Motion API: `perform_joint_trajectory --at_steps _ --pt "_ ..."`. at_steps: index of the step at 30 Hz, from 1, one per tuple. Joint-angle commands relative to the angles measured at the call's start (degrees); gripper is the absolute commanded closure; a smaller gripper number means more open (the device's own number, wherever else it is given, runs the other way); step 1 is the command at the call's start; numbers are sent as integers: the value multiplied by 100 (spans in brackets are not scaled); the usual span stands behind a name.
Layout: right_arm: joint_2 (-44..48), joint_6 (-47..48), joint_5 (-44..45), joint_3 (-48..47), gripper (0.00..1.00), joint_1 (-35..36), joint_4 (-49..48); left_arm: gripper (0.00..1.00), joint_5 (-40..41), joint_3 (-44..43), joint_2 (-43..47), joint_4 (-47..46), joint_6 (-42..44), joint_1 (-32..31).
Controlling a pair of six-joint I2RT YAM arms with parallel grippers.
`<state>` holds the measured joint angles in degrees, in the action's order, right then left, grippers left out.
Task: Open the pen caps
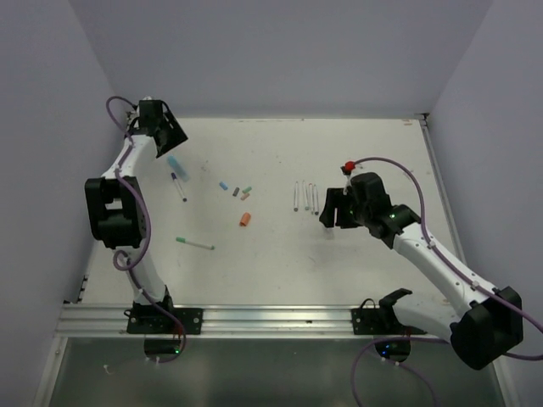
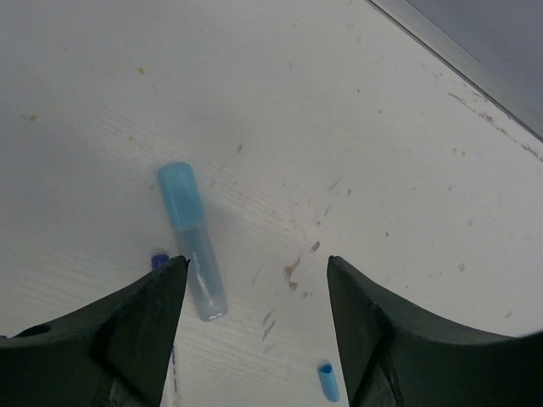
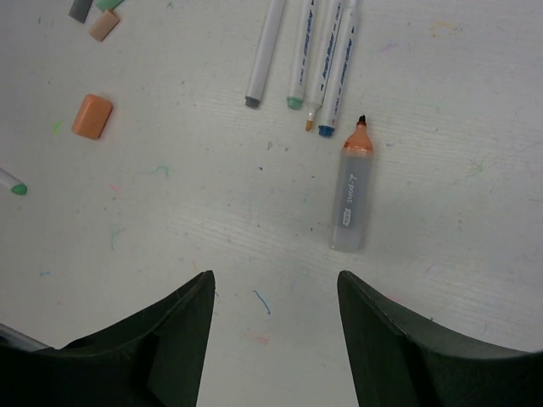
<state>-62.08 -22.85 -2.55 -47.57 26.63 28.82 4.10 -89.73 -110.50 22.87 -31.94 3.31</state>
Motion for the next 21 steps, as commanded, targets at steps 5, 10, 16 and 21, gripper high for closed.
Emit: perform_joint_trajectory --at_steps 5,10,16,21 --pt "-154 132 -264 46 36 9 -87 33 952 -869 -770 629 -180 56" --pt "-260 123 -334 29 36 9 -166 33 1189 -1230 -1219 771 -163 64" --pt "-348 105 -326 55 37 9 -307 33 1348 -1502 -1632 789 -189 73" --pt "-454 114 -325 20 36 9 -307 33 1339 -1582 -1835 719 -172 73"
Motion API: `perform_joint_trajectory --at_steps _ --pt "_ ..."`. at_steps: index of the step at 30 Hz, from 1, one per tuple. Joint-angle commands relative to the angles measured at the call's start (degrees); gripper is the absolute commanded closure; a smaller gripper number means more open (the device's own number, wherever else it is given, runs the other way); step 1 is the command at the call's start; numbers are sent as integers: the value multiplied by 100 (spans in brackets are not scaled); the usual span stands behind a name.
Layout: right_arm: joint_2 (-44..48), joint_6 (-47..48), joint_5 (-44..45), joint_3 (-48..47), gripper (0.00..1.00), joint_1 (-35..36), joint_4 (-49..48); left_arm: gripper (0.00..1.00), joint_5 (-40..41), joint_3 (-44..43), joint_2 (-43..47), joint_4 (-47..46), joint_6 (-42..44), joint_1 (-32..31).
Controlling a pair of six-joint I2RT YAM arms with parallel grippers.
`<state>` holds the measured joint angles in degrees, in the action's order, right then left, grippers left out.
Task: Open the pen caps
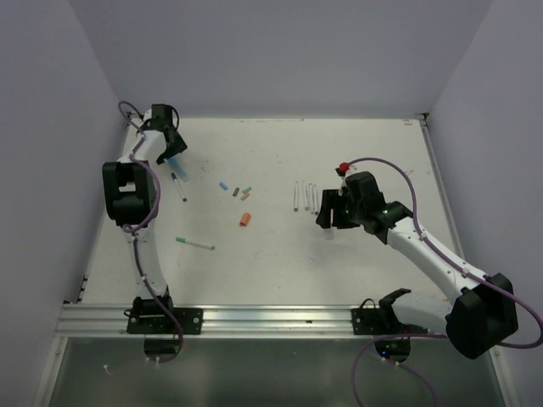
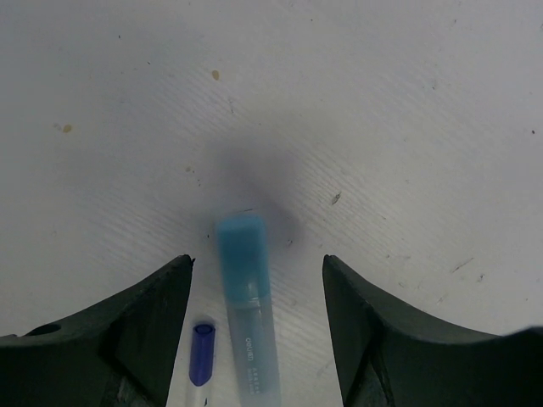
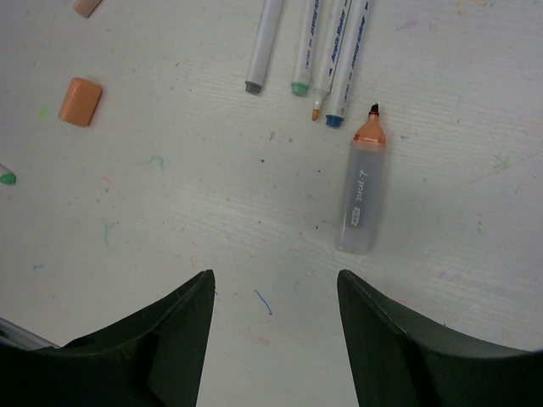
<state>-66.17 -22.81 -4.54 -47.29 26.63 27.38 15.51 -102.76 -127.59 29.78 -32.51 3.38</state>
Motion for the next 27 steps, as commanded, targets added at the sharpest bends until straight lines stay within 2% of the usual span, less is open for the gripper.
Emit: perform_joint_trajectory --at_steps 1,8,12,14,18,27 --pt "-54 119 -118 -9 36 17 -162 34 198 -297 -195 28 -106 67" --pt "-71 145 -21 9 36 17 -162 36 190 -367 -459 37 -97 102" --pt "-133 154 -21 -17 36 9 -154 43 225 -350 -512 2 -115 102" --pt "-133 145 -21 -17 36 17 -154 48 198 -359 -565 -25 -89 102" --pt "-54 119 -12 -44 36 17 -154 65 14 -332 -635 -60 -71 102" --pt "34 154 93 -149 36 17 -22 90 -416 -95 -539 -280 -54 102"
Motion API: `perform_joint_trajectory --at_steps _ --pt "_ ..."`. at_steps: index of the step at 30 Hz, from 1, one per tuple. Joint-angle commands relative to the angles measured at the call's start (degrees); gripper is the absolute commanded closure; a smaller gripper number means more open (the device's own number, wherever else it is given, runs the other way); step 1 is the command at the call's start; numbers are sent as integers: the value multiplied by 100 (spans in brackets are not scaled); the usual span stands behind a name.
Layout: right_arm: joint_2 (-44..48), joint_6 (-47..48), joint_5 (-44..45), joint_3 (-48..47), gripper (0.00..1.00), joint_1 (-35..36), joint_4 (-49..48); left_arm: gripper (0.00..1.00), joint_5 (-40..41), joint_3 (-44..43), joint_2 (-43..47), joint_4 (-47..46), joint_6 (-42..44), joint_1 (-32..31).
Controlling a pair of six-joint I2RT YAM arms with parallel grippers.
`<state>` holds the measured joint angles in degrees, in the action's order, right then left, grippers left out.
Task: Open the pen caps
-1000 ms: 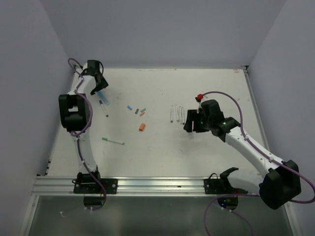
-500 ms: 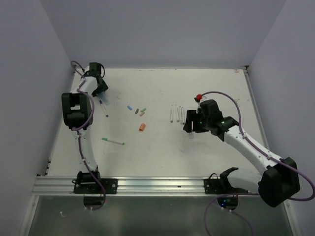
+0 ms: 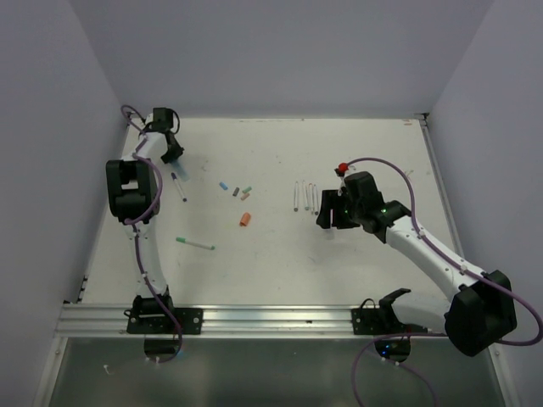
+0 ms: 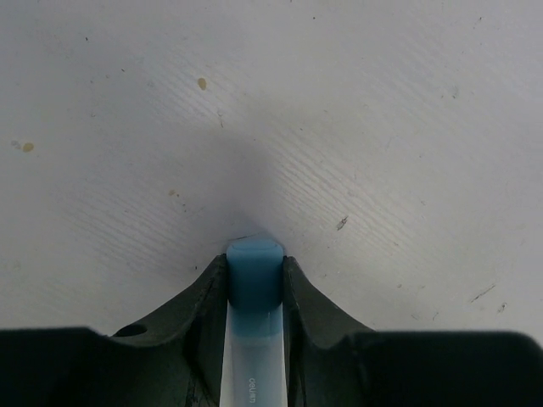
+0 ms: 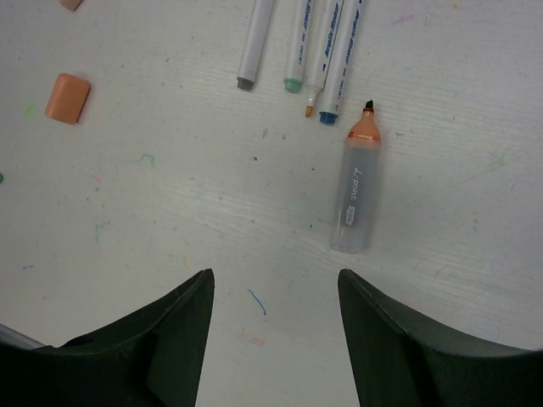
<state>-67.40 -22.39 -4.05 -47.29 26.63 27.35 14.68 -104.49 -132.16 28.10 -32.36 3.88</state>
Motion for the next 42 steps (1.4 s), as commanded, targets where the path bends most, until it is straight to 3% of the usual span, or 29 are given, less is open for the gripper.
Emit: perform_joint_trajectory --at_steps 1,5,13,22,26,28,30,33,39,42 --pt "157 112 54 -149 36 17 -20 92 -395 78 -47 -120 -77 51" --pt "95 174 142 -281 34 26 33 100 -1071 419 295 -506 -69 51" --pt "7 -203 344 -589 1 9 201 100 -1783 1553 1850 -1481 10 -247" --pt "728 -1038 -560 -9 1 0 -976 100 -2486 3133 3669 -2396 -419 -1186" --pt "211 -1048 -1271 -289 15 9 -1092 100 -2873 3898 4468 -2931 -622 -1460" --pt "-211 -1057 -1484 -430 16 131 -1171 100 -2970 4242 4724 -3283 -727 -1635" --pt "-352 -1057 -1205 -553 16 402 -1250 100 -2997 4656 4988 -3416 -780 -1732" --pt "-563 -951 -89 -790 16 1272 -1285 100 -2997 5086 5243 -3434 -868 -1934" --pt "-1223 -1197 45 -897 21 2143 -1996 100 -2892 5763 5850 -3355 -1106 -2391" --pt "-1293 -1329 264 -739 17 2407 -2462 100 -2848 6027 6114 -3381 -1194 -2532"
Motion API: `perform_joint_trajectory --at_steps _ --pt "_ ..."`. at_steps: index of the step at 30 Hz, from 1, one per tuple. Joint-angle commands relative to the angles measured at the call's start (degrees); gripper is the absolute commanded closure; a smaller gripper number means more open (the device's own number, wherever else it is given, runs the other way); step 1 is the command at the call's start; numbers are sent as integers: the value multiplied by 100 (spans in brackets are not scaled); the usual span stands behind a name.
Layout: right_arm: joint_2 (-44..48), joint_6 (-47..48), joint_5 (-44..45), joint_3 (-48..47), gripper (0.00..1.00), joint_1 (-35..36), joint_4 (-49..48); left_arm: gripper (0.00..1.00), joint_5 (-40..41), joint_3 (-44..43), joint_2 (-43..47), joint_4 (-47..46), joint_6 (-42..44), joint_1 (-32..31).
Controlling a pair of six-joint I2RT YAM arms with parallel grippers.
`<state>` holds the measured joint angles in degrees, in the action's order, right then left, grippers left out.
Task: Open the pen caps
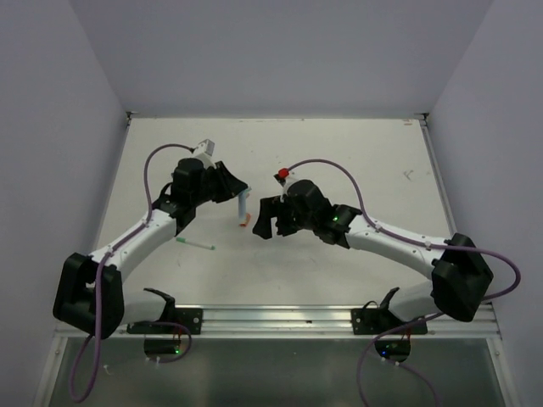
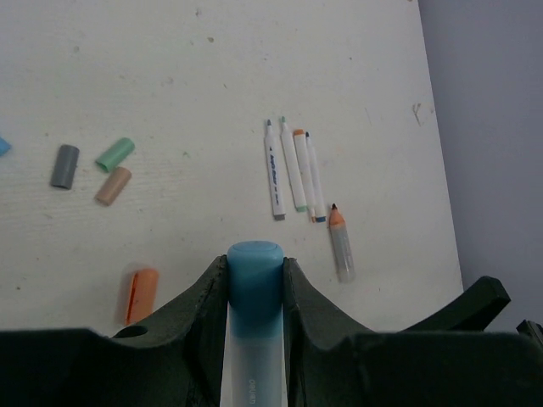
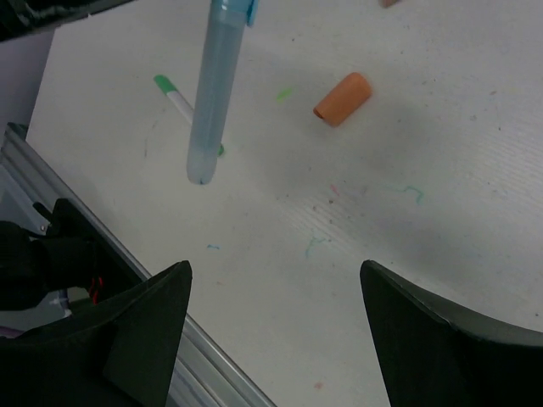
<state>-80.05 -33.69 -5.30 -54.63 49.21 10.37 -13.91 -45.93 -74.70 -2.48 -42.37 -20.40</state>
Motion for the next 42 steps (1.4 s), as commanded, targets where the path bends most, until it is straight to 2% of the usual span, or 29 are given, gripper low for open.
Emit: perform_joint_trajectory --at_steps 1,6,15,19,27,28,30,31,33,34,39,42 --pt "-54 -234 398 40 14 194 -886 100 20 268 403 -280 -201 -95" --pt "-291 -533 495 242 15 326 -1643 100 -173 594 649 -481 -403 -104" --pt "-845 -674 732 -118 17 633 -1933 100 -551 805 737 -640 -509 -157" --pt "-977 -674 873 -65 30 660 -2153 100 -569 910 878 -692 -518 -166" --pt "-1214 -393 802 23 46 756 -2680 100 -630 1174 860 -903 -588 -174" --pt "-1241 -349 802 14 55 757 -2707 100 -630 1192 860 -912 -588 -174" --pt "-1285 -314 811 5 67 765 -2707 100 -578 1201 852 -912 -562 -174" --pt "-1302 -305 803 5 82 765 -2698 100 -569 1192 869 -912 -544 -174" --pt "-1329 -287 811 -30 97 774 -2567 100 -412 1183 886 -807 -501 -174" --pt "-1329 -287 881 -47 100 774 -2392 100 -332 1166 948 -763 -483 -166" --pt "-1285 -16 1513 -135 100 976 -1864 100 231 911 1027 -43 -254 -166" --pt "-1285 318 2925 -503 100 1362 -1039 100 336 849 931 107 -228 -166"
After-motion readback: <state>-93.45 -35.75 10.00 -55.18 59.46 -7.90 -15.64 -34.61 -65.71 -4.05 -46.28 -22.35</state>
